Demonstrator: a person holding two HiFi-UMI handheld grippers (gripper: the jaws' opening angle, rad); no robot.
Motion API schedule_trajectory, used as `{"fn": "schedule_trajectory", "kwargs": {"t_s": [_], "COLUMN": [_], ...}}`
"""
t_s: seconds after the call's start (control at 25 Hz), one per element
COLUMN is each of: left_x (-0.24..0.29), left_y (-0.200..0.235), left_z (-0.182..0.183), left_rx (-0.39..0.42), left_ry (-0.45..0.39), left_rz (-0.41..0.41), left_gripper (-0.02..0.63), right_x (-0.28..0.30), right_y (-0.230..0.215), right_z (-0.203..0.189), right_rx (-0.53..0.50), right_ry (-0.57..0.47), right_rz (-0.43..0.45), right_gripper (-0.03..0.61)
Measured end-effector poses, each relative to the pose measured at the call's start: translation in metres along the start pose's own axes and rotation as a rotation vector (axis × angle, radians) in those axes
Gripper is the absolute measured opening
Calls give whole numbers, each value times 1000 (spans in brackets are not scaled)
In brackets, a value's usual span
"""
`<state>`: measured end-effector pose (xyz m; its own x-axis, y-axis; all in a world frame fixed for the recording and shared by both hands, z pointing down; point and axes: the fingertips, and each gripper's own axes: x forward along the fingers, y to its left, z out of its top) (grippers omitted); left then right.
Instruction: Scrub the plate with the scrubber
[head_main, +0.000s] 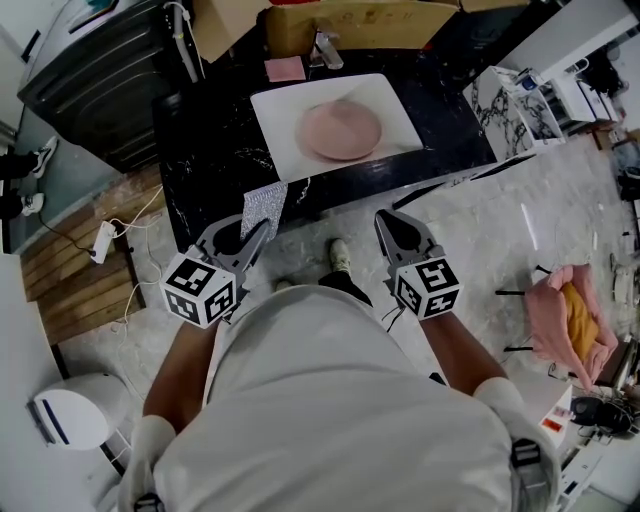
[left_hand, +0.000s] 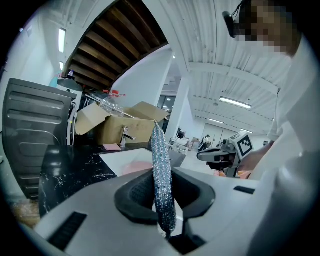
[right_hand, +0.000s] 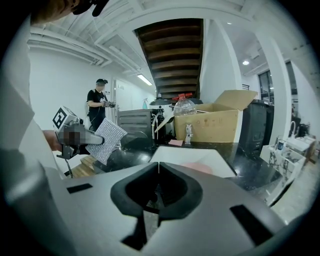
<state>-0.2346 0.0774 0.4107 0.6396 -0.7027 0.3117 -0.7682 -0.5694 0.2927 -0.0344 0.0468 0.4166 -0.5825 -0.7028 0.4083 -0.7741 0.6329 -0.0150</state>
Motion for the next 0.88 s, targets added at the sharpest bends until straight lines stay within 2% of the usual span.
{"fn": "schedule_trajectory", "kwargs": {"t_s": [0.56, 0.88], "left_x": [5, 3], "left_y": [-10, -7], "left_z": [-6, -5], "left_rx": [-9, -15], "left_ry": [-1, -7], "left_rz": [-14, 6], "left_gripper": [64, 64], "right_x": [-11, -7], "right_y": [8, 13], "right_z": [1, 4], "right_rx": [1, -9], "right_ry": [-21, -29], "right_rz": [9, 29], "right_gripper": [5, 3]}}
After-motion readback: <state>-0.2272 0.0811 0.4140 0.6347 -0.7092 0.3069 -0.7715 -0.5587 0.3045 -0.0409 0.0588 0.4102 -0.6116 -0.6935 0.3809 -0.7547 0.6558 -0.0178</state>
